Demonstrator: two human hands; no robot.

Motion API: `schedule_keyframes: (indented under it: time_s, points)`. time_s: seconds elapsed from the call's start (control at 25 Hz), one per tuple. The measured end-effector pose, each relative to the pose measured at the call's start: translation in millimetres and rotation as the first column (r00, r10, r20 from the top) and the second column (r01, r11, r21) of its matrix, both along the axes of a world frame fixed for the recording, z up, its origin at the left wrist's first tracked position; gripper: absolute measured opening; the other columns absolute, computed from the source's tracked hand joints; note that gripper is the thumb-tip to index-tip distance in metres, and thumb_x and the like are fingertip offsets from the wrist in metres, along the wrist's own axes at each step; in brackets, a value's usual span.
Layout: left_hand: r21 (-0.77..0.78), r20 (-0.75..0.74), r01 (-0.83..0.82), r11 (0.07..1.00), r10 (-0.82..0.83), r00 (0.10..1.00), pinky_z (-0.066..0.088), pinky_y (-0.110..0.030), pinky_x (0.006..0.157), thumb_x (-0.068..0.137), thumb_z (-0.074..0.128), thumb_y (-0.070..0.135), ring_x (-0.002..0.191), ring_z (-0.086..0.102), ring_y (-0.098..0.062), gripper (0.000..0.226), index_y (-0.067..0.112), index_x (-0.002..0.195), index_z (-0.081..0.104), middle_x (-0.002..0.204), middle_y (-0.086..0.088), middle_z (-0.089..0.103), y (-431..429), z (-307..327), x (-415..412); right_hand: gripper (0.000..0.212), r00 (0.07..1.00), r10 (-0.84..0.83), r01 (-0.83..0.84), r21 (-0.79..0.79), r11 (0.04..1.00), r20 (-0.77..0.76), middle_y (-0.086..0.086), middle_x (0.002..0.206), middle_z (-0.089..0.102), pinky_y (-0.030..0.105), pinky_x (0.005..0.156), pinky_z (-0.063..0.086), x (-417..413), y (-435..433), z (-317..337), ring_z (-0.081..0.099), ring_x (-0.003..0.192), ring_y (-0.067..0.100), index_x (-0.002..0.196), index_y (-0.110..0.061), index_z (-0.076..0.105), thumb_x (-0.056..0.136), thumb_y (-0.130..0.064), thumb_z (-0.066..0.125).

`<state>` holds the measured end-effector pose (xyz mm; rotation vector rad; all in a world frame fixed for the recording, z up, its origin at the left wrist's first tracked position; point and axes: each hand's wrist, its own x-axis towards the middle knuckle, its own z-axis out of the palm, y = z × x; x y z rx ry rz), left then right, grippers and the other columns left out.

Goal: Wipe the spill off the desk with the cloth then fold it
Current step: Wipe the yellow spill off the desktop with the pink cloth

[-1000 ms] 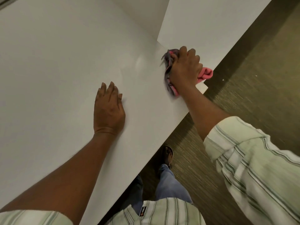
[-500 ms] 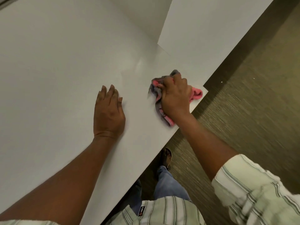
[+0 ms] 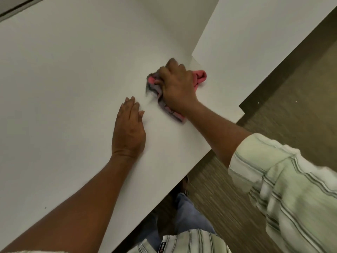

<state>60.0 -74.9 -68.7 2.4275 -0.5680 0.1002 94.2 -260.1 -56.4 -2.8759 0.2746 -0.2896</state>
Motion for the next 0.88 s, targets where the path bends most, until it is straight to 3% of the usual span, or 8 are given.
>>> schedule_keyframes:
  time_s: [0.08,0.16,0.24,0.36,0.52,0.68,0.76,0.88]
  points:
    - [-0.024,-0.04,-0.024,0.999,0.023,0.999,0.028,-0.041,0.111,0.099,0.031,0.019,0.13,0.043,-0.038,0.045,-0.012,0.124,0.052,0.134,-0.027,0.051,2,0,0,0.029,0.995,0.098,-0.098,0.014,0.995,0.004,0.008,0.104,0.059,0.032,0.067,0.035,-36,9,-1,0.051,0.082,0.023,0.099,-0.019,0.066,0.09,-0.041,0.05]
    - [-0.027,-0.034,-0.03,0.999,0.029,0.999,0.031,-0.043,0.11,0.099,0.032,0.018,0.129,0.044,-0.039,0.043,-0.012,0.123,0.053,0.132,-0.027,0.052,1,0,0,0.026,0.998,0.056,-0.056,-0.001,0.998,0.035,0.007,0.103,0.06,0.031,0.067,0.034,-65,-4,-4,0.051,0.081,0.023,0.099,-0.02,0.067,0.09,-0.039,0.051]
    - [-0.003,0.016,-0.035,0.999,0.035,0.999,0.035,-0.048,0.108,0.099,0.035,0.018,0.126,0.047,-0.04,0.041,-0.012,0.118,0.057,0.127,-0.027,0.056,2,-2,1,0.023,0.99,-0.141,0.141,0.01,0.99,0.023,0.006,0.105,0.058,0.033,0.07,0.036,-65,-27,-5,0.051,0.085,0.023,0.1,-0.021,0.065,0.091,-0.036,0.051]
    - [0.042,0.084,-0.023,0.999,0.02,0.996,0.035,-0.048,0.109,0.099,0.038,0.027,0.125,0.048,-0.041,0.045,-0.01,0.118,0.057,0.125,-0.026,0.059,4,-4,3,0.022,0.899,-0.438,0.438,-0.005,0.899,-0.022,0.006,0.108,0.055,0.038,0.077,0.039,-28,-37,-2,0.051,0.094,0.027,0.104,-0.021,0.059,0.092,-0.03,0.044]
    - [0.021,0.059,-0.039,0.999,0.038,0.998,0.034,-0.046,0.11,0.097,0.036,0.032,0.126,0.047,-0.04,0.052,-0.009,0.124,0.052,0.128,-0.027,0.056,5,0,-3,0.021,0.971,-0.234,0.236,0.04,0.971,-0.04,0.006,0.107,0.054,0.034,0.074,0.03,-8,0,2,0.051,0.093,0.025,0.104,-0.022,0.059,0.091,-0.031,0.046]
    - [-0.003,0.032,-0.092,0.996,0.092,0.995,0.036,-0.044,0.107,0.097,0.033,0.03,0.125,0.047,-0.04,0.051,-0.009,0.124,0.053,0.128,-0.027,0.056,3,0,-3,0.013,1.0,0.018,-0.017,0.075,0.997,-0.006,0.007,0.103,0.055,0.034,0.067,0.036,-70,28,-2,0.05,0.083,0.023,0.096,-0.022,0.062,0.086,-0.029,0.057]
    - [-0.01,0.015,-0.11,0.994,0.111,0.994,0.034,-0.041,0.108,0.097,0.031,0.031,0.127,0.047,-0.037,0.052,-0.008,0.123,0.054,0.128,-0.026,0.056,5,-1,-3,0.011,1.0,0.014,-0.013,0.066,0.998,-0.022,0.006,0.105,0.055,0.033,0.068,0.035,-99,18,-2,0.05,0.083,0.022,0.097,-0.024,0.063,0.087,-0.027,0.059]
    - [-0.013,0.011,-0.129,0.992,0.129,0.992,0.032,-0.037,0.108,0.098,0.031,0.031,0.128,0.046,-0.035,0.052,-0.008,0.123,0.055,0.129,-0.026,0.056,6,-5,-3,0.01,0.979,-0.202,0.202,0.062,0.978,0.0,0.006,0.103,0.055,0.031,0.069,0.029,-109,-21,0,0.05,0.083,0.023,0.098,-0.027,0.065,0.09,-0.028,0.058]
